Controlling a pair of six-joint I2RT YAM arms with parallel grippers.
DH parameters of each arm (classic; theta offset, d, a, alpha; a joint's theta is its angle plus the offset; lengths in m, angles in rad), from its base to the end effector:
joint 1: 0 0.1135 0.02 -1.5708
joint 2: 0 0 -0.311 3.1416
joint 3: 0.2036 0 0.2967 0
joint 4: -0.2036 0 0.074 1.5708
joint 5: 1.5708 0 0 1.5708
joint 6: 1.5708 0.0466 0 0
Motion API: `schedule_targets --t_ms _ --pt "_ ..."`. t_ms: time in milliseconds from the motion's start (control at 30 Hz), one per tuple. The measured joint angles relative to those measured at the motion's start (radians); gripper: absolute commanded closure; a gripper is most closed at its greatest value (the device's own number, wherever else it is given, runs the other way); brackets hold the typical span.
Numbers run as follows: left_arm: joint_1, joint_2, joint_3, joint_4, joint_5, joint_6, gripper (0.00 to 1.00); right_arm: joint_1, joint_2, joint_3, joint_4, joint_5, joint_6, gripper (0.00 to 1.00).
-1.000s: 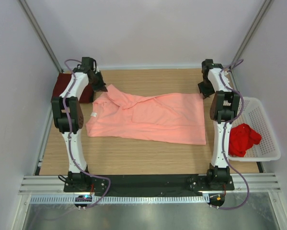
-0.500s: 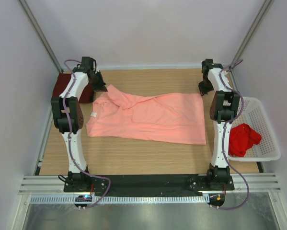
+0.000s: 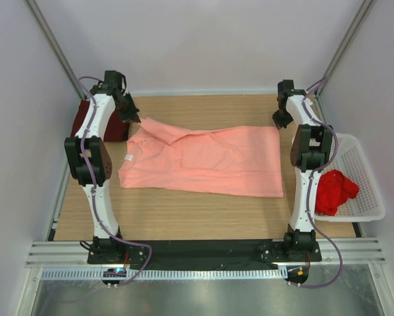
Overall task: Fold and stack the t-shirts
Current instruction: Fold the tshirt
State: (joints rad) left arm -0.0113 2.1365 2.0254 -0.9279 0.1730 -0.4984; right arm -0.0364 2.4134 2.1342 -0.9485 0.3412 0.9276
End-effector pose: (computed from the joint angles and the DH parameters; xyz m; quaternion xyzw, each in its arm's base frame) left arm 0.5428 -0.0142 0.3001 -0.2098 0.9384 -0.1467 0.2323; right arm 0.5867 -0.0370 0.1870 0.4758 0.8470 -0.0784 0.2239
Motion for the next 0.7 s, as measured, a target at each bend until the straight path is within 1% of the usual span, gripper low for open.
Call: schedule_targets --t_ms 267,467,700 --pt "0.035 -0.033 -0.053 -0.077 -0.014 -0.015 1.00 0.000 -0.143 -0.166 0.143 -0.083 -0.170 0.99" --pt "0.047 -0.066 -0.074 -0.124 -0.018 -0.018 1.00 0.000 -0.219 -0.262 0.185 -0.107 -0.254 0.99" --pt "0.047 -0.152 -0.204 -0.132 0.006 -0.019 1.00 0.000 -0.351 -0.439 0.222 -0.126 -0.327 0.99"
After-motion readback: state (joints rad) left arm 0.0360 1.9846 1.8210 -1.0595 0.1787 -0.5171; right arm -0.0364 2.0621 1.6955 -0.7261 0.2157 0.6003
